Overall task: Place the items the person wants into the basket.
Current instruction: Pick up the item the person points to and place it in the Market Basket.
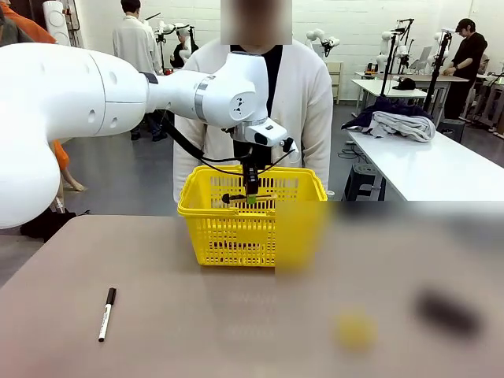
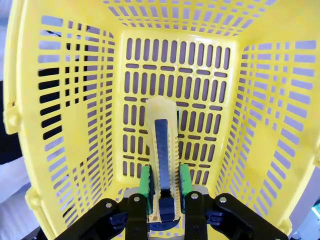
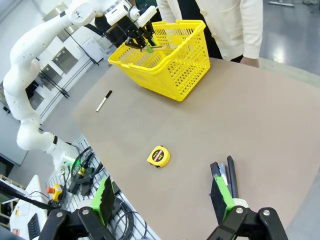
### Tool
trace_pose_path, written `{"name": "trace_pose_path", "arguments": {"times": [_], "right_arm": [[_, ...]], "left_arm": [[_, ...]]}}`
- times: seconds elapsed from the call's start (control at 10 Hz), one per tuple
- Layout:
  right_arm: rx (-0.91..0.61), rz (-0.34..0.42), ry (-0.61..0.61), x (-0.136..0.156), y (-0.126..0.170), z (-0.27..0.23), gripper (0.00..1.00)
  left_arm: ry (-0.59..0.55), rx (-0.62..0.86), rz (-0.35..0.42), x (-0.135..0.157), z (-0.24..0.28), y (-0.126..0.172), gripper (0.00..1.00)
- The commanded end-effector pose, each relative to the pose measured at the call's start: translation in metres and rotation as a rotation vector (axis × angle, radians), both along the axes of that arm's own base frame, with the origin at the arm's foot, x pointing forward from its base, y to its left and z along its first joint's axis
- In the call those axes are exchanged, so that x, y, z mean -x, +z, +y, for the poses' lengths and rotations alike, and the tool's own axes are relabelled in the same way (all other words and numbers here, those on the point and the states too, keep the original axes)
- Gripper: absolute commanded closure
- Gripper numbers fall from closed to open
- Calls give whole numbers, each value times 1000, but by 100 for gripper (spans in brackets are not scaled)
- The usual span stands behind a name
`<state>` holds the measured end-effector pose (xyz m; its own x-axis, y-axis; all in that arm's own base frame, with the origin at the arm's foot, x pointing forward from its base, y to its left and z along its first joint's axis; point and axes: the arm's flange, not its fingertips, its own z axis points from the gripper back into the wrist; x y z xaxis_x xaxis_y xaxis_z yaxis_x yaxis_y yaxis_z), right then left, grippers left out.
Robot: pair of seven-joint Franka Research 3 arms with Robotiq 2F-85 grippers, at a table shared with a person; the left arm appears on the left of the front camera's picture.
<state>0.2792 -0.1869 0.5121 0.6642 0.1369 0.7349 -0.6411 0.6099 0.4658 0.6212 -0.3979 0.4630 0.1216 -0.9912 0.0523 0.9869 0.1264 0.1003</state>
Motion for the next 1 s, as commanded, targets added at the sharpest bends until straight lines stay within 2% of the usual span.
{"name": "trace_pose_path", "arguments": {"times": [0.0,0.5,0.9], "right_arm": [[-23,-25,4,-2,1,0,0],[-23,-25,4,-2,1,0,0],[-23,-25,4,-2,1,0,0]], "left_arm": [[-25,-18,34,1,-8,-21,74],[-34,-61,30,-21,-22,-65,74],[-38,-71,71,-32,-28,-94,74]]}}
